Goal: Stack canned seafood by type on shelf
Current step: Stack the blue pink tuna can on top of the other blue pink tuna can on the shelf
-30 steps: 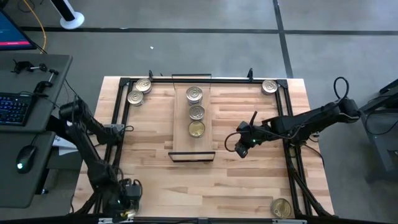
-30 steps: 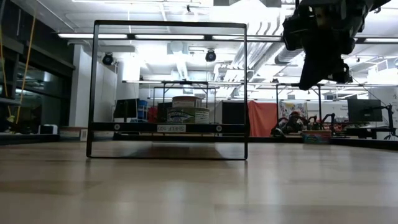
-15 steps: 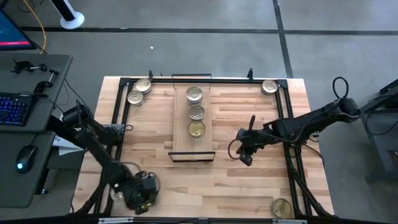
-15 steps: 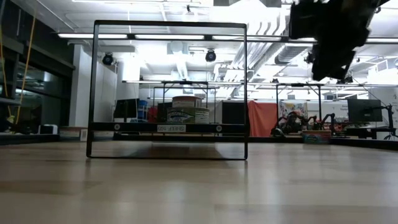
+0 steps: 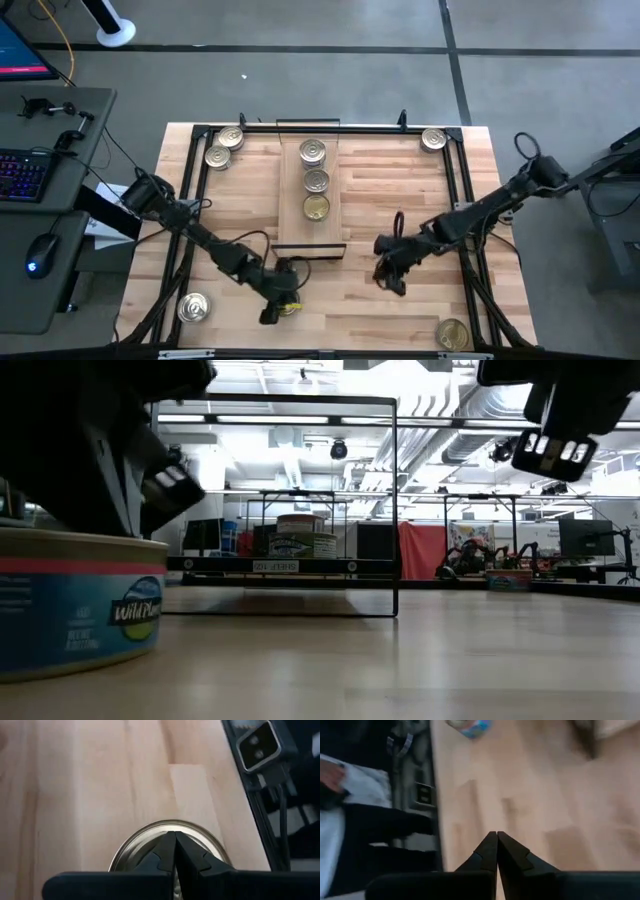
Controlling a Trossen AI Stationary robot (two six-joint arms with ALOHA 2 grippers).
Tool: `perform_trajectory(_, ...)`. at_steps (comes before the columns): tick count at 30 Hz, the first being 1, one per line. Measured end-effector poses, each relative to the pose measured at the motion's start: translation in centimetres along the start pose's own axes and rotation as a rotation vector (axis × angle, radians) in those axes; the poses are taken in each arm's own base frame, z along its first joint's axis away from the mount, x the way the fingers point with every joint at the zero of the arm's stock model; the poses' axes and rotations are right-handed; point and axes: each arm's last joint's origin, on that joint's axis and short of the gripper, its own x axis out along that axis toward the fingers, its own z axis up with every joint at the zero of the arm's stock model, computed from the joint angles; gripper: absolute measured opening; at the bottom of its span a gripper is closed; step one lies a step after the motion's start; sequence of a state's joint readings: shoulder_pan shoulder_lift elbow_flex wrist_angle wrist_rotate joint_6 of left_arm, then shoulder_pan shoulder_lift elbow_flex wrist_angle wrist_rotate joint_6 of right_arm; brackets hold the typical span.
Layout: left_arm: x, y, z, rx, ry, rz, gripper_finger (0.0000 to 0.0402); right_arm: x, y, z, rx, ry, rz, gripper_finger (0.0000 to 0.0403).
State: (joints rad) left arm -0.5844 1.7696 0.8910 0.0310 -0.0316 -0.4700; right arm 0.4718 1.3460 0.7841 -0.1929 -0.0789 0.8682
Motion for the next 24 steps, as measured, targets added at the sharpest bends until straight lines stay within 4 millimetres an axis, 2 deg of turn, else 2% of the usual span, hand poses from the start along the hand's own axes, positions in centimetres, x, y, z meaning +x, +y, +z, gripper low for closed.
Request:
perform_trajectory(6,-0.5,-1.4,0.9,0.217,-0.012,-0.013,0.0000,4.5,2.8,-0.1,0.083,-0.039,-0.001,0.0000)
perform_trajectory(10,-2.1,-3.0,1.6,0.322,-0.038,0.014,0.0000,8.2,5.7,1.5,0.012,-0.021,-0.014,0.0000)
perform_trajectory(13,-3.4,-4.2,0.6,0.368,0.006,0.047,0.0000,11.2,7.2,2.9,-0.026,-0.005,-0.056,0.0000)
perform_trajectory(17,-5.0,-5.9,-1.5,0.412,0.074,0.119,0.0000,14.7,7.5,4.6,-0.012,0.023,-0.143,0.0000)
perform_trajectory(20,-5.0,-6.6,-3.7,0.450,0.103,0.185,0.0000,17.0,7.2,6.0,0.021,0.001,-0.170,0.0000)
perform_trajectory(24,-4.9,-6.9,-5.0,0.393,0.047,0.238,0.0000,18.9,6.3,7.6,0.027,-0.013,-0.196,0.0000)
